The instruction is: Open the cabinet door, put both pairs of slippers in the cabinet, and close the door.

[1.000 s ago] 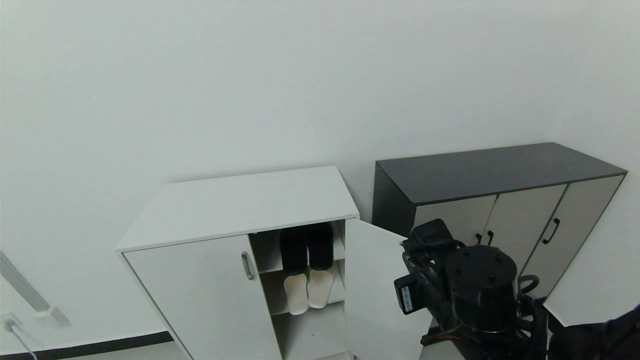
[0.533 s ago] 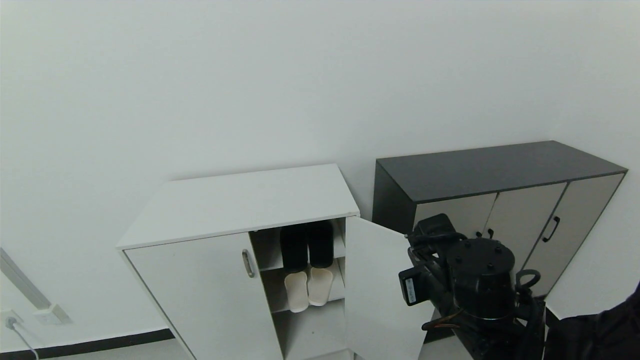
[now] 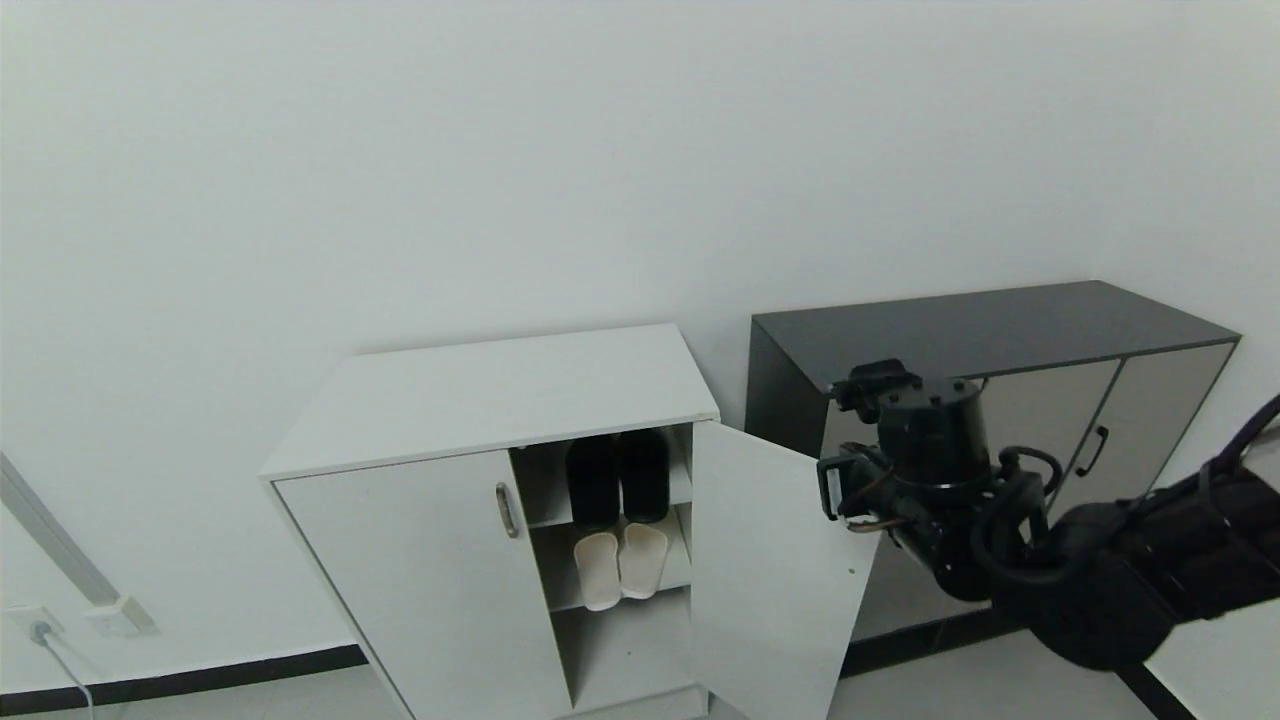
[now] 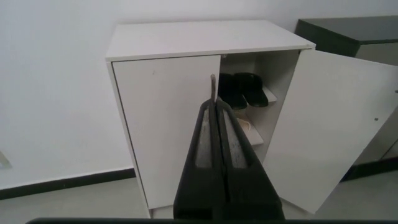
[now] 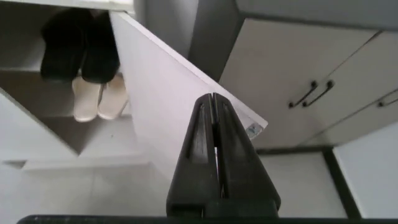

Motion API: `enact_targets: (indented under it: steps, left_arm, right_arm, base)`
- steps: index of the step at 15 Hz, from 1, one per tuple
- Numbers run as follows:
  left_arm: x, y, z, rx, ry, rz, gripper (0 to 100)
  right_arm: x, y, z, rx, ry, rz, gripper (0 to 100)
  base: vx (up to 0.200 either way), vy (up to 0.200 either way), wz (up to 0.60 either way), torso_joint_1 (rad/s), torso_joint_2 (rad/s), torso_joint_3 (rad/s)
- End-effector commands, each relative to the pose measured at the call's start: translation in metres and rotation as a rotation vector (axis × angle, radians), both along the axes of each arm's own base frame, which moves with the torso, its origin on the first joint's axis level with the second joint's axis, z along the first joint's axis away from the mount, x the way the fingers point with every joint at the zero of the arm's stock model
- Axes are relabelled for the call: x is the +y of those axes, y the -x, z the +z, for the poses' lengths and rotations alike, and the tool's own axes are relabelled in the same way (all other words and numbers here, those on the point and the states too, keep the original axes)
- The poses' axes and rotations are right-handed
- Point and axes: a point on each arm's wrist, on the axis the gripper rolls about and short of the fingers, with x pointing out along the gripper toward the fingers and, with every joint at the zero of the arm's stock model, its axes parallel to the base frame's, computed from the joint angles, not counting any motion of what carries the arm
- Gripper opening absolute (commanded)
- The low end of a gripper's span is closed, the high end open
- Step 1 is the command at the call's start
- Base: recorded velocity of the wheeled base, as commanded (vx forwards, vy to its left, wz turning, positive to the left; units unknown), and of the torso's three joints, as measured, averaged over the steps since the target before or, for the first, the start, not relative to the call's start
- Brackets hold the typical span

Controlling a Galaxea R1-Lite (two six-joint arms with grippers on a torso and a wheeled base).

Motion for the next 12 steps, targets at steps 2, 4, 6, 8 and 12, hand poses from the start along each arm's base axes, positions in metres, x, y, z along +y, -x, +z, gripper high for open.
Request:
enact_targets:
  steps: [2, 4, 6, 8, 12]
  left_arm:
    - [0.0, 0.0, 0.0, 0.001, 0.0, 0.0, 0]
    - [0.0, 0.0, 0.0, 0.001, 0.0, 0.0, 0]
    - [0.0, 0.0, 0.0, 0.001, 0.0, 0.0, 0]
    - [0.0, 0.0, 0.0, 0.001, 0.0, 0.0, 0]
    - [0.0, 0.0, 0.0, 0.001, 0.0, -0.001, 0]
  right_arm:
    - [-0.03, -0.059, 0.02, 0.085, -0.097, -0.08, 0]
    - [-0.037, -0.084, 0.011, 0.123, -0.108, -0.114, 0]
    - [-0.043, -0.103, -0.009, 0.156, -0.104, -0.135, 0]
    - [-0.046, -0.114, -0.03, 0.197, -0.103, -0.145, 0]
    - [-0.048, -0.12, -0.05, 0.243, -0.105, -0.138, 0]
  base:
    - [0.0, 0.0, 0.0, 0.0, 0.0, 0.0]
    - [0.0, 0.0, 0.0, 0.0, 0.0, 0.0]
    - [0.0, 0.0, 0.0, 0.0, 0.0, 0.0]
    - [0.0, 0.0, 0.0, 0.0, 0.0, 0.0]
    - [0.0, 0.0, 0.0, 0.0, 0.0, 0.0]
